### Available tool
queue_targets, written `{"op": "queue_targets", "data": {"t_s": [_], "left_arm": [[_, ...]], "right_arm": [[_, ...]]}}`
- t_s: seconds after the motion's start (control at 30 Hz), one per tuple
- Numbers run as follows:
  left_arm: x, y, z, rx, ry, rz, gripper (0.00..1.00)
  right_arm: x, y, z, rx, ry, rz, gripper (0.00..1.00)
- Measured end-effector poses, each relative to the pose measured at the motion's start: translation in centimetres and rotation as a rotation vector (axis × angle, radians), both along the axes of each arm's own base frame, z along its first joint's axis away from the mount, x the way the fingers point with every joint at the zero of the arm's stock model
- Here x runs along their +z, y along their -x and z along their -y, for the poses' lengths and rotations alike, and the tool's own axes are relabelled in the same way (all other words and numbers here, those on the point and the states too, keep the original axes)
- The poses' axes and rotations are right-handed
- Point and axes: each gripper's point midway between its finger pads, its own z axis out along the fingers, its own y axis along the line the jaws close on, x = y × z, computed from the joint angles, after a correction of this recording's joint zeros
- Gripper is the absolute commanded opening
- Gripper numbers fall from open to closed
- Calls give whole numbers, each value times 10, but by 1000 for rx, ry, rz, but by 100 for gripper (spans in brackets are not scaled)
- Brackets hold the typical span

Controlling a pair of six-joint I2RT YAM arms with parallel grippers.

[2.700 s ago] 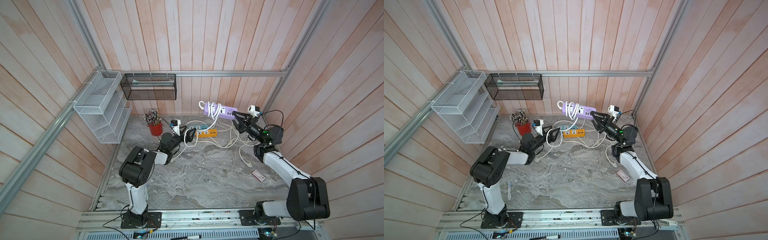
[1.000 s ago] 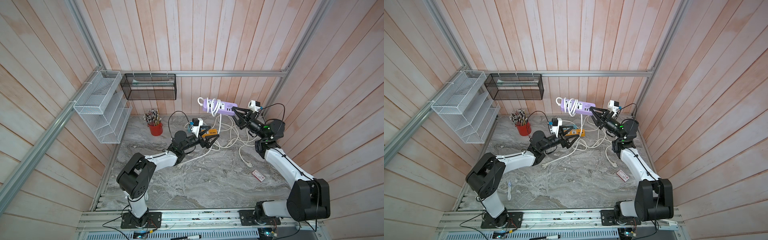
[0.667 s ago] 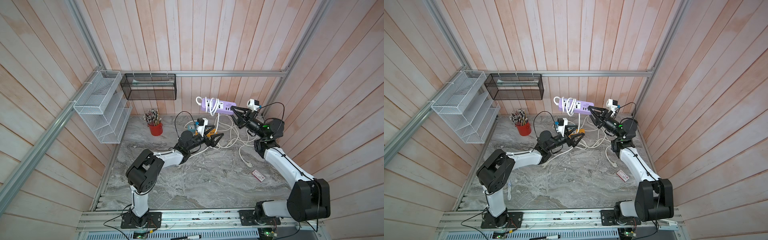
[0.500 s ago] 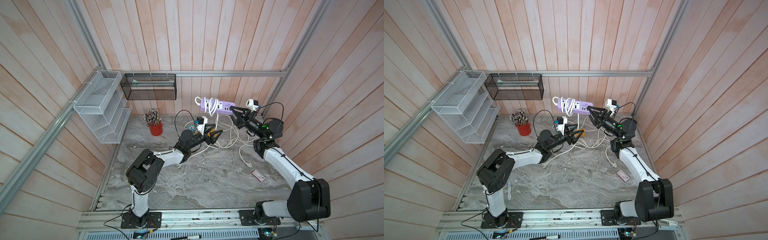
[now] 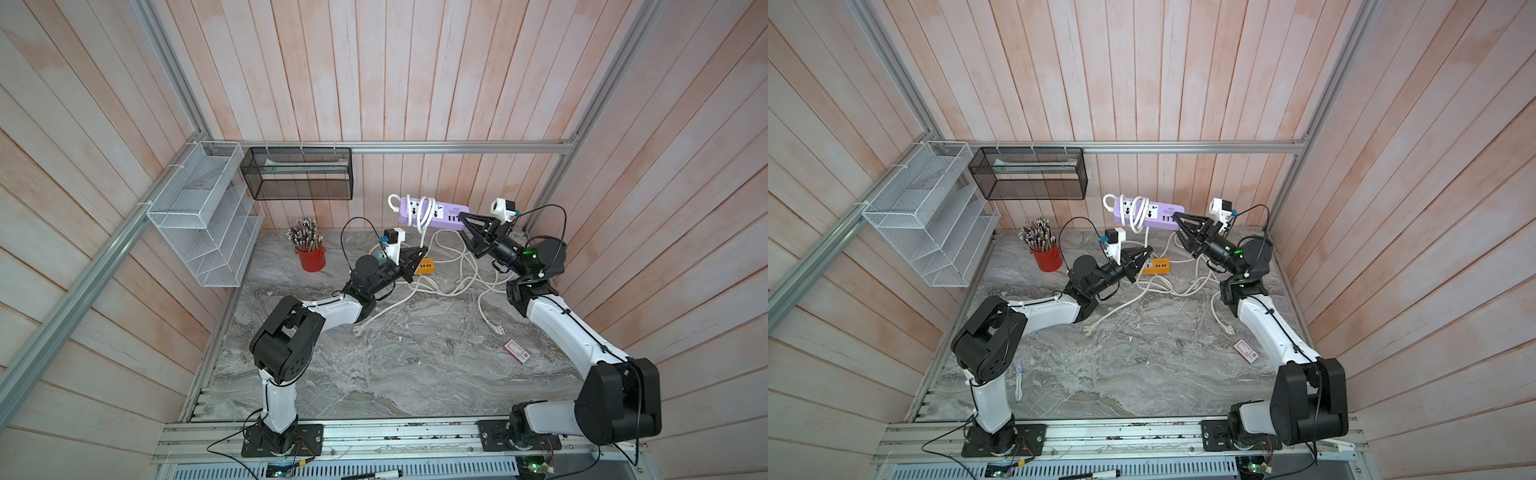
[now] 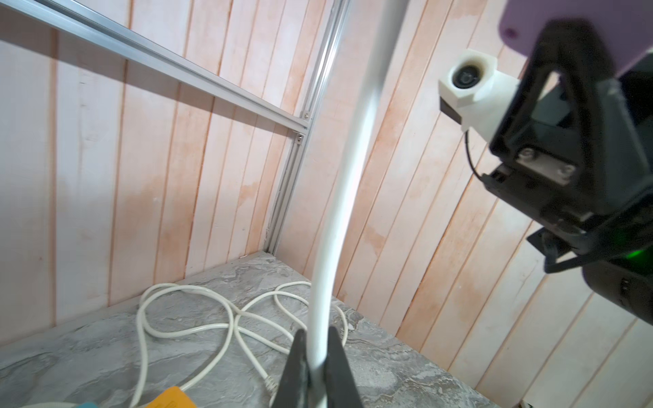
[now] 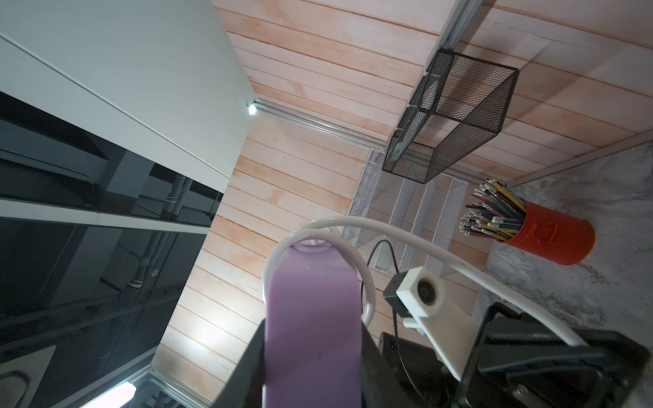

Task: Unwrap the cord wrapped around the power strip
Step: Unwrap the power cord from the power strip.

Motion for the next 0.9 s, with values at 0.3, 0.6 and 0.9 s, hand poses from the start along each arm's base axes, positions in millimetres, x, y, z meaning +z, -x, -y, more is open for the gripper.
{"op": "queue_targets", "data": {"t_s": [0.3,0.6,0.9], "left_arm": [[-2,-53,-84,177,-15,11,0],[10,-76,-121,237,-49,30,0],[26,-80,-121,232,-54,54,0]], "right_arm": [[-18,16,-4,38,63,-66,23],[-87,41,-6,80,174,-202,23],[-135,45,-6,87,233,-302,23]]}}
